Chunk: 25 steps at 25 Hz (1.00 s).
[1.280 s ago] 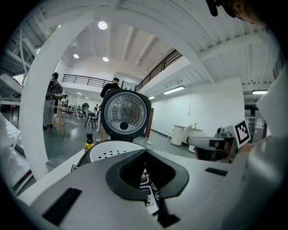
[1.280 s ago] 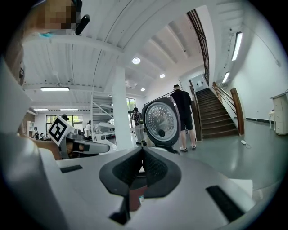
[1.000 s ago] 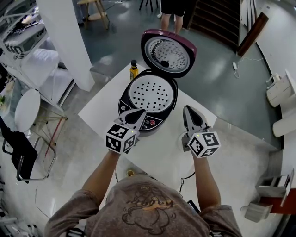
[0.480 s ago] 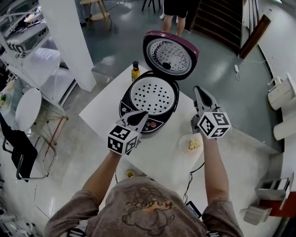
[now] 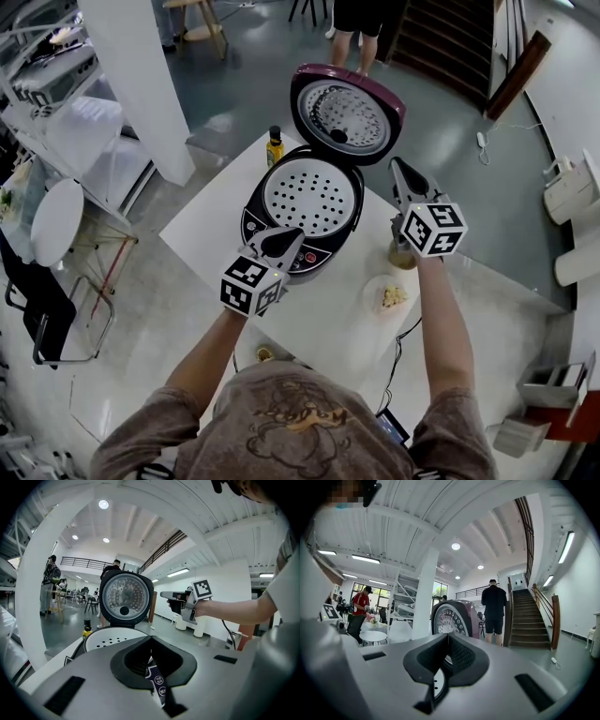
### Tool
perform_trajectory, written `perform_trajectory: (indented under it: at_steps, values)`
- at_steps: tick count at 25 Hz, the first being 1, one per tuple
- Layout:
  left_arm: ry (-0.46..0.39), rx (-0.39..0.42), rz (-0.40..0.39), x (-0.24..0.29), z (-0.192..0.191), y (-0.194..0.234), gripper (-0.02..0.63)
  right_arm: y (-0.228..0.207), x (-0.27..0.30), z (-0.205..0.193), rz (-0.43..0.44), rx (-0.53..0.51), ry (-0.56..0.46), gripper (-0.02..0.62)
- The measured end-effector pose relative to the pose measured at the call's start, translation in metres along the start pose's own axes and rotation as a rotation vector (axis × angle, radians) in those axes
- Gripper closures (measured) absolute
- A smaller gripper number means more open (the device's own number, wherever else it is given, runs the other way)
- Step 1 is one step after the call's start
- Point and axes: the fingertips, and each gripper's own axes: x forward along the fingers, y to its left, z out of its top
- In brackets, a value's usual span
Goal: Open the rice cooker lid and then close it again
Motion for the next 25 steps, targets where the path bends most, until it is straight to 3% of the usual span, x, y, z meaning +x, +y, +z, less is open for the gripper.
perform_trajectory:
  at_steps: [4, 8, 15, 25]
  values:
    - [0.006, 0.004, -0.010, 0.006, 0.000, 0.001, 0.584, 0.001, 0.008, -0.002, 0.016, -0.019, 0.005, 0.572]
    - [0.007, 0.000, -0.021, 0.014, 0.002, 0.002, 0.584, -0.005, 0.016, -0.002, 0.020, -0.042, 0.009, 0.498]
    - [0.000, -0.004, -0.044, 0.029, 0.010, 0.001, 0.584, -0.020, 0.036, -0.001, 0.048, -0.087, 0.013, 0.273]
    - [-0.006, -0.004, -0.051, 0.040, 0.020, 0.009, 0.584, -0.031, 0.075, -0.011, 0.101, -0.132, 0.055, 0.181]
